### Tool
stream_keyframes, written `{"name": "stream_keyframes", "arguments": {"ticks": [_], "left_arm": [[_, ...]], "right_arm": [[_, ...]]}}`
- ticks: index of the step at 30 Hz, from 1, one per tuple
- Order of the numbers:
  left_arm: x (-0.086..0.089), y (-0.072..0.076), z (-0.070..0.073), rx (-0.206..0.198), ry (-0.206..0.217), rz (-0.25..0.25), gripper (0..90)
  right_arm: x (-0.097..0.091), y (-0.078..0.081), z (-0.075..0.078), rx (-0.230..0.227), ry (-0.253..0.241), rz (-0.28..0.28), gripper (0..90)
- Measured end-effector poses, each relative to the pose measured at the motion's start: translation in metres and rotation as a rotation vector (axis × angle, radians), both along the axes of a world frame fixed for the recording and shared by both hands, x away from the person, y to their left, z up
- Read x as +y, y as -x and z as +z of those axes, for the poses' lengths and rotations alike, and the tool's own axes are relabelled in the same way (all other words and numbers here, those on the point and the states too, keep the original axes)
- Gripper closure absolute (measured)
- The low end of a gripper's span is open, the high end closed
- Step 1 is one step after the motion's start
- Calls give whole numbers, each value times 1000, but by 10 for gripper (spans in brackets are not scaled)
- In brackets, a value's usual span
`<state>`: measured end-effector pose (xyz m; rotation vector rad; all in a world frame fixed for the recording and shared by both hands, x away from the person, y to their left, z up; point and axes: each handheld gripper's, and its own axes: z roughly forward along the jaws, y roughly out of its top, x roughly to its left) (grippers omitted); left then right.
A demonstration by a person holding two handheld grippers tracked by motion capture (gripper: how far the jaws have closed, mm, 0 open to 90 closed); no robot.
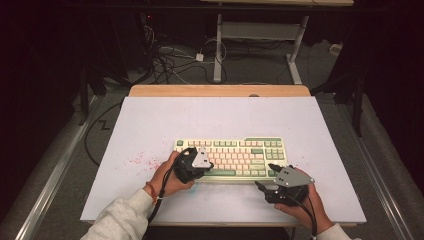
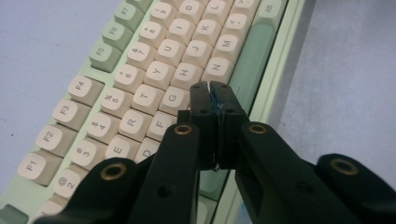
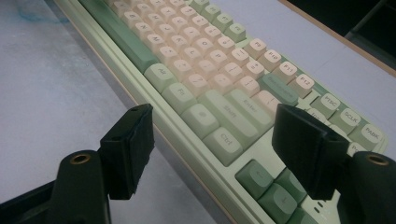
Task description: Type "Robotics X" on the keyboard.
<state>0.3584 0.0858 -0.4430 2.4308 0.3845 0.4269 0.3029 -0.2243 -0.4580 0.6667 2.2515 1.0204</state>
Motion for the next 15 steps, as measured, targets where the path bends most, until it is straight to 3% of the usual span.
{"name": "stream_keyframes", "arguments": {"ticks": [10, 15], "left_arm": [[10, 1, 10, -55, 59, 41, 795], [13, 1, 12, -77, 77, 59, 661]], "right_arm": [[-1, 0, 0, -4, -2, -7, 299], [-1, 0, 1, -5, -3, -6, 299]]}}
